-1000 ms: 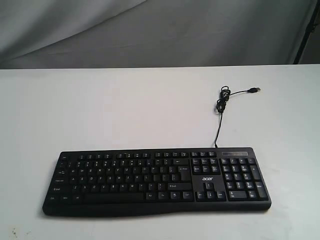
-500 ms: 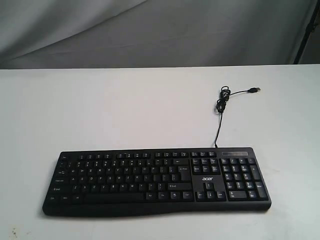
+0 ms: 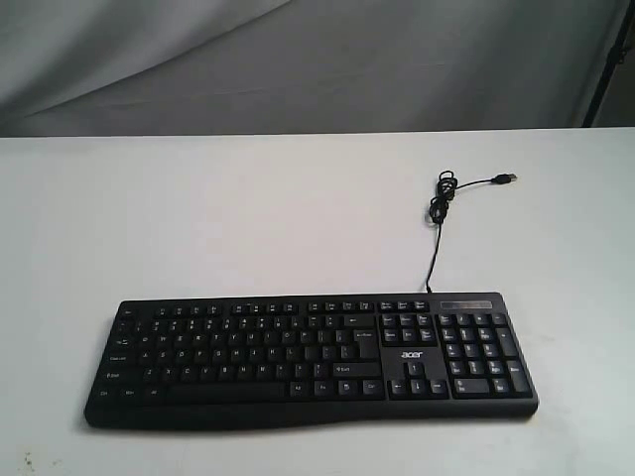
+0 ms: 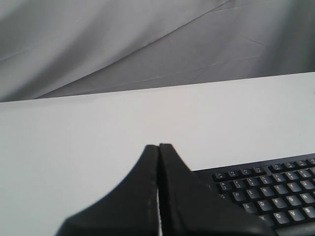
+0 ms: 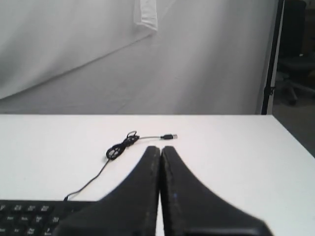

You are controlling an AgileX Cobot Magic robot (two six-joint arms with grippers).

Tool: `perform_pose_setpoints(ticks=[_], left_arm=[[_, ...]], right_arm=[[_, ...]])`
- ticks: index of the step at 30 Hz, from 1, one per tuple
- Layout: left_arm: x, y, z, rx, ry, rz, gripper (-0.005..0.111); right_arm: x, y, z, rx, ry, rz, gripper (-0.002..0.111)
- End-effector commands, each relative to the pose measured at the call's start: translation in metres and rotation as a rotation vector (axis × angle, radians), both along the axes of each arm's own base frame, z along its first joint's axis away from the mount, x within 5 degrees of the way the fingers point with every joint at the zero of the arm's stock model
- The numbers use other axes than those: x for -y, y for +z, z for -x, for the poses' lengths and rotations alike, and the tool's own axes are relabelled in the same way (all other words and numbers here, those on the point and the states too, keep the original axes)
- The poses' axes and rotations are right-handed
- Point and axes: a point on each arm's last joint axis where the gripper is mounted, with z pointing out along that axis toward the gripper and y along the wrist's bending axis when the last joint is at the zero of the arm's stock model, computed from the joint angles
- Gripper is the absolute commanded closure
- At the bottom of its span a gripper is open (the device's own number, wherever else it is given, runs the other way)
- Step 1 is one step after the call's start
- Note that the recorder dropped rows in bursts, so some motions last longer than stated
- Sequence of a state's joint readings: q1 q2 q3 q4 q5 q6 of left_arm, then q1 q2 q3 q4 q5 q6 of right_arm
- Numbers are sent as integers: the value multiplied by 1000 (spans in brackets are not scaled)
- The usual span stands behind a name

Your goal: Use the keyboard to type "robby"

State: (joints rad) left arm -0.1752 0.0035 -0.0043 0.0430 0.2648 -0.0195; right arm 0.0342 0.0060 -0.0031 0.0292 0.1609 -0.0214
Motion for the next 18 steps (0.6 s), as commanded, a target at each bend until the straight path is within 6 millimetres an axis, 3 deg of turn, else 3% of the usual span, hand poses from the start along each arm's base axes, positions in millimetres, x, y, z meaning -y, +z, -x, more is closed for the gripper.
perform_pose_setpoints(ticks=[1, 18], left_arm=[[0, -1, 0, 5, -5, -1, 107], [0, -1, 0, 5, -5, -1, 107]], right_arm=[[1, -10, 2, -104, -5, 18, 108], [0, -18, 3, -188, 2, -7, 108]])
